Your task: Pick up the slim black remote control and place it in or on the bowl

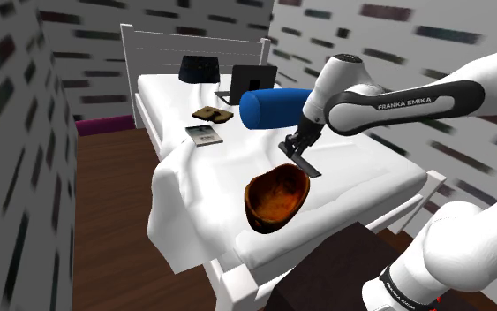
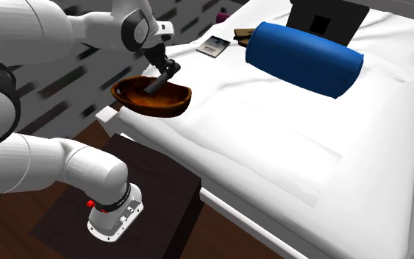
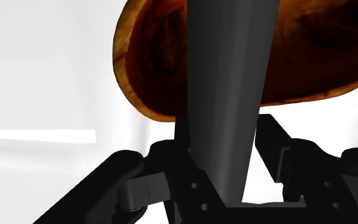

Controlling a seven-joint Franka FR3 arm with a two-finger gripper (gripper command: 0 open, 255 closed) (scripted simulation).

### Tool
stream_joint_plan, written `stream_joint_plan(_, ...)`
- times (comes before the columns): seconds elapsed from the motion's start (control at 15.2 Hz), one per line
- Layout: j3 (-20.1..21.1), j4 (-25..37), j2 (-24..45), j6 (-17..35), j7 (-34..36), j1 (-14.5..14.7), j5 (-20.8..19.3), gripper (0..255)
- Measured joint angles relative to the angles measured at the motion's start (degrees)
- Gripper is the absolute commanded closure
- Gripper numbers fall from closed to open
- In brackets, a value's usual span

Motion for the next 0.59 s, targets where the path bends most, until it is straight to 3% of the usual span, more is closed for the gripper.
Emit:
stream_joint_plan(0.26,4.99,-0.49,-0.64,-0.71,6.55,2.41,0.92,255)
stream_joint_plan(0.59,6.62,-2.18,1.44,2.86,9.11,2.79,0.67,255)
